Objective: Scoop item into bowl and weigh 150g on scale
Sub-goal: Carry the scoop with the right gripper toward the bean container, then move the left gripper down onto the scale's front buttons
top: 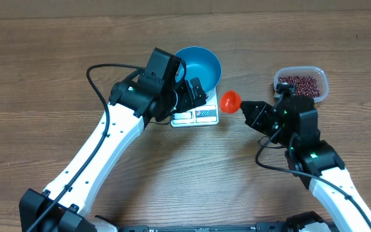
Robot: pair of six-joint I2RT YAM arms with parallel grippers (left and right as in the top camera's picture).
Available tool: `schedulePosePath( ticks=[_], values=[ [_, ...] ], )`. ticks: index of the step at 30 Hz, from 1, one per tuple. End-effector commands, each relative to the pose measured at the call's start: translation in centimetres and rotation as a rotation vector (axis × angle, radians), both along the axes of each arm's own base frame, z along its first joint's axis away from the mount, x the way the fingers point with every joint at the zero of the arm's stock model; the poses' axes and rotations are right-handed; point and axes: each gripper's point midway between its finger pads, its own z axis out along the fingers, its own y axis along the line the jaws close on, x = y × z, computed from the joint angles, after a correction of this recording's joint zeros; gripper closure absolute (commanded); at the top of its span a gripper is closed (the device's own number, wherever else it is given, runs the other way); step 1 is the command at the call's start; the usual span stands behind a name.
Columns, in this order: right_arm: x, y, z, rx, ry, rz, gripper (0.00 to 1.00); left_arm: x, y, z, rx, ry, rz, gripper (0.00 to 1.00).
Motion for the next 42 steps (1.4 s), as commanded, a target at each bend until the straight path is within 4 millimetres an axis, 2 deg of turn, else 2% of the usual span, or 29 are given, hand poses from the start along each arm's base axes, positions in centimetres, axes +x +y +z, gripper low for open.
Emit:
schedulePosePath(
  ticks=[1, 3, 6, 9, 14, 19, 25, 29, 38, 42],
  values=[
    [0.5, -2.0, 1.6, -0.059, -0.056, -0.094, 0.96, 0.9, 1.6, 0.4, 0.132, -0.106, -0.090, 0.00],
    [0.2, -2.8, 1.3, -0.090, -0.043, -0.132, 0.96, 1.1, 2.7, 0.1, 0.195, -0.117, -0.074, 0.01],
    [0.0, -4.1, 0.8, -0.136, -0.026, -0.188, 0.96, 0.8, 3.9, -0.4, 0.267, -0.110, -0.071, 0.17],
    [0.0, -4.5, 0.7, -0.148, -0.024, -0.203, 0.96, 0.4, 4.2, -0.6, 0.281, -0.089, -0.076, 0.36],
    [0.0, -4.7, 0.6, -0.158, -0.019, -0.214, 0.96, 0.5, 4.7, -0.7, 0.313, -0.099, -0.070, 0.76],
    [-0.2, -4.9, 0.3, -0.169, -0.006, -0.221, 0.96, 0.8, 4.8, -0.6, 0.357, -0.140, -0.148, 0.95],
    [-0.1, -5.5, 0.2, -0.190, -0.007, -0.250, 0.96, 1.3, 4.4, -0.6, 0.384, -0.193, -0.230, 0.96],
    [-0.1, -5.7, 0.1, -0.196, -0.002, -0.255, 0.96, 1.8, 3.7, -1.5, 0.393, -0.193, -0.258, 0.95],
    [-0.1, -5.7, 0.1, -0.197, -0.002, -0.255, 0.96, 2.2, 1.2, -5.4, 0.427, -0.155, -0.358, 0.96],
    [-0.1, -5.7, 0.0, -0.197, 0.000, -0.255, 0.96, 2.8, 0.2, -6.4, 0.424, -0.168, -0.370, 0.95]
  ],
)
